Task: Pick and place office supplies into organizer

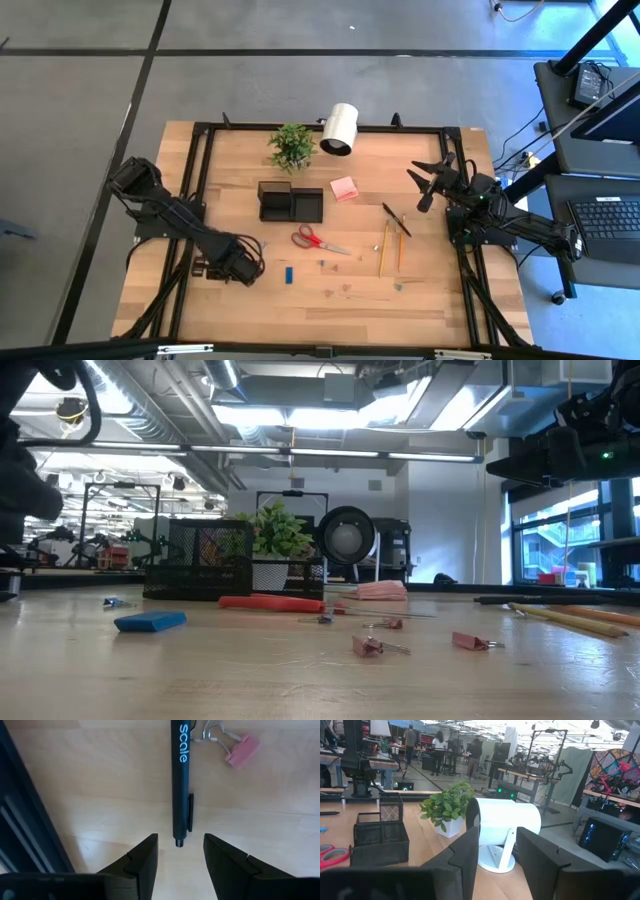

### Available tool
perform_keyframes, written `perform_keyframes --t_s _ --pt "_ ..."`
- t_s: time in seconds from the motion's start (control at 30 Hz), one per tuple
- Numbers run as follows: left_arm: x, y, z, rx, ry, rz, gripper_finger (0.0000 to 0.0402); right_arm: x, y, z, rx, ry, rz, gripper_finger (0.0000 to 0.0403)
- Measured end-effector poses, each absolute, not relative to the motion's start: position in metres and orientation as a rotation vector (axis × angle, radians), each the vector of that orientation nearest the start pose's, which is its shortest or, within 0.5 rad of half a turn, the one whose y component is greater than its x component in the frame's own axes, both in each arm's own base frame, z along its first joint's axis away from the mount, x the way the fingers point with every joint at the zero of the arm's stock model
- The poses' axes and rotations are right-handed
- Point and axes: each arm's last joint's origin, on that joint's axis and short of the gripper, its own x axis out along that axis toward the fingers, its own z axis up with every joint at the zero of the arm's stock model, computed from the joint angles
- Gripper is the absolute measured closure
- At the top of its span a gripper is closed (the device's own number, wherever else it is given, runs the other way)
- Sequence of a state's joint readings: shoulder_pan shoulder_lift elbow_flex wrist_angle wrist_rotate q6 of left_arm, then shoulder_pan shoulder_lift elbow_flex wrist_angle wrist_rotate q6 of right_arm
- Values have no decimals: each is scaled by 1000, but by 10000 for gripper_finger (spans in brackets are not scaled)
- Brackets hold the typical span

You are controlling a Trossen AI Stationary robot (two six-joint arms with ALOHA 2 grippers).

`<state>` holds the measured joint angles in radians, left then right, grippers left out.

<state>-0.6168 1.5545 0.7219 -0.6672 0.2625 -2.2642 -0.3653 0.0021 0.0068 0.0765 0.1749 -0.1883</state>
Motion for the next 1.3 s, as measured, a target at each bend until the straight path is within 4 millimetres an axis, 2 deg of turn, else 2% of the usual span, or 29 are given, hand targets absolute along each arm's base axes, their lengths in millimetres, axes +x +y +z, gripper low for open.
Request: perform_keyframes --t_s 0.37,0.73,1.3 --pt "180 -137 126 -1305 1426 1144 276 88 -39 173 -192 -31 -547 266" --pt "176 -141 125 -1272 1398 1138 283 88 -39 173 -191 -30 -546 266" --pt "174 -144 125 -1265 1359 1147 331 88 -39 173 -192 -31 -547 266"
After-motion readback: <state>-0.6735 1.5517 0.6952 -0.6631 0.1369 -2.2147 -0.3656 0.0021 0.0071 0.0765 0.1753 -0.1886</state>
